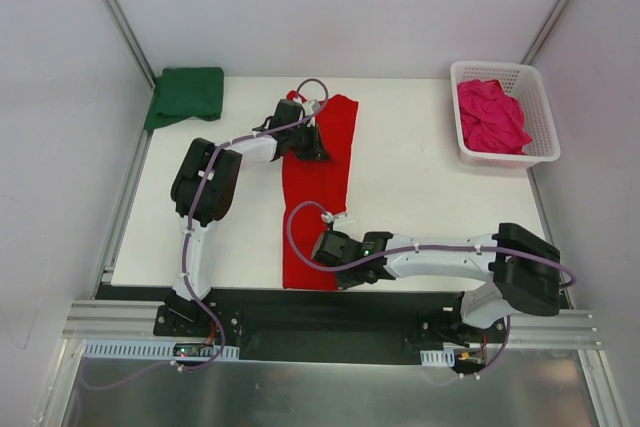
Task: Fold and stack the t-shirts
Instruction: Rotate the tshirt 90 degrees, then grab the bottom of the folded rectangular tshirt with both arms
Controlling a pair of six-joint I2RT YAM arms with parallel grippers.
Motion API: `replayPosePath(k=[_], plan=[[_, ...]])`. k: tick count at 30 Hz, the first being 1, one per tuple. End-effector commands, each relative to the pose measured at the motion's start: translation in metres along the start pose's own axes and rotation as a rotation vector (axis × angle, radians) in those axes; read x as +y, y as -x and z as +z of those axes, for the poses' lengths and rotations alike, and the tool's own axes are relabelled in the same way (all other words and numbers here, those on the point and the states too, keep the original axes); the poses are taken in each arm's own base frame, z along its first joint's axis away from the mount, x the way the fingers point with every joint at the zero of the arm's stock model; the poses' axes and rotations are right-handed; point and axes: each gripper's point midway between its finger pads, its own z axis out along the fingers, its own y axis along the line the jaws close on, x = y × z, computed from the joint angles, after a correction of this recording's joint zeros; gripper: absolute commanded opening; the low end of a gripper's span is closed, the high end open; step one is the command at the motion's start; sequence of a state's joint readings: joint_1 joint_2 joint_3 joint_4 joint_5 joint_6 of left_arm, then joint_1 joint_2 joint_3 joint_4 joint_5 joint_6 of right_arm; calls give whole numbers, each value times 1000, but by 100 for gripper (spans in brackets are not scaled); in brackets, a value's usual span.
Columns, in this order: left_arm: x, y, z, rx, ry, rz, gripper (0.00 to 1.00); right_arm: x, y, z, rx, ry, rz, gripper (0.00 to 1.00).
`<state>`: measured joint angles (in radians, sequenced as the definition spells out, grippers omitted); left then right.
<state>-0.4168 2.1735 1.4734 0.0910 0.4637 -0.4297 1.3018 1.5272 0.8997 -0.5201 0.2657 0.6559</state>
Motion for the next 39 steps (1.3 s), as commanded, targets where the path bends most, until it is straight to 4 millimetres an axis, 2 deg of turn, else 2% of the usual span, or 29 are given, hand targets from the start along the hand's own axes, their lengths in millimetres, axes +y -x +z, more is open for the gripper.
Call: replayPosePath(k=[1, 12, 14, 16, 20, 23, 24, 25, 26, 27, 28, 29, 30, 31, 33, 35, 37, 38, 39], plan=[[4, 7, -1, -16, 3, 17, 0, -11, 12, -27, -61, -30, 26, 2], [4, 7, -2, -17, 2, 21, 0, -20, 6, -31, -53, -47, 33, 3], [4, 6, -1, -14, 2, 20, 0, -20, 6, -31, -50, -49, 30, 11], [4, 5, -1, -12, 1, 20, 0, -20, 7, -32, -53, -51, 30, 26], [-1, 9, -7, -20, -6, 28, 0, -26, 14, -40, -91, -70, 30, 34], [-16, 20, -20, -50, -32, 53, 0, -32, 25, -49, -141, -94, 33, 39], [-25, 29, -30, -73, -41, 70, 6, -34, 28, -51, -151, -97, 30, 40], [-32, 35, -36, -88, -48, 79, 21, -38, 31, -52, -166, -112, 30, 41], [-37, 39, -42, -100, -53, 89, 27, -41, 34, -52, -174, -121, 42, 41], [-49, 49, -56, -130, -67, 109, 36, -44, 36, -52, -176, -128, 45, 41], [-54, 53, -64, -144, -69, 116, 64, -47, 38, -54, -185, -131, 52, 41], [-60, 57, -72, -158, -70, 124, 75, -49, 40, -54, -193, -132, 63, 41], [-71, 62, -88, -188, -78, 140, 93, -53, 44, -54, -200, -137, 79, 41], [-74, 64, -96, -199, -79, 145, 99, -54, 44, -51, -200, -130, 87, 40], [-86, 63, -122, -230, -85, 147, 99, -61, 48, -50, -205, -119, 121, 40], [-88, 58, -139, -248, -82, 131, 99, -69, 50, -47, -206, -102, 153, 40], [-88, 40, -157, -253, -75, 117, 99, -69, 53, -46, -206, -72, 175, 40], [-87, 33, -162, -256, -67, 112, 99, -77, 54, -44, -205, -72, 189, 40], [-83, 16, -169, -244, -60, 98, 99, -79, 54, -42, -202, -67, 192, 40]])
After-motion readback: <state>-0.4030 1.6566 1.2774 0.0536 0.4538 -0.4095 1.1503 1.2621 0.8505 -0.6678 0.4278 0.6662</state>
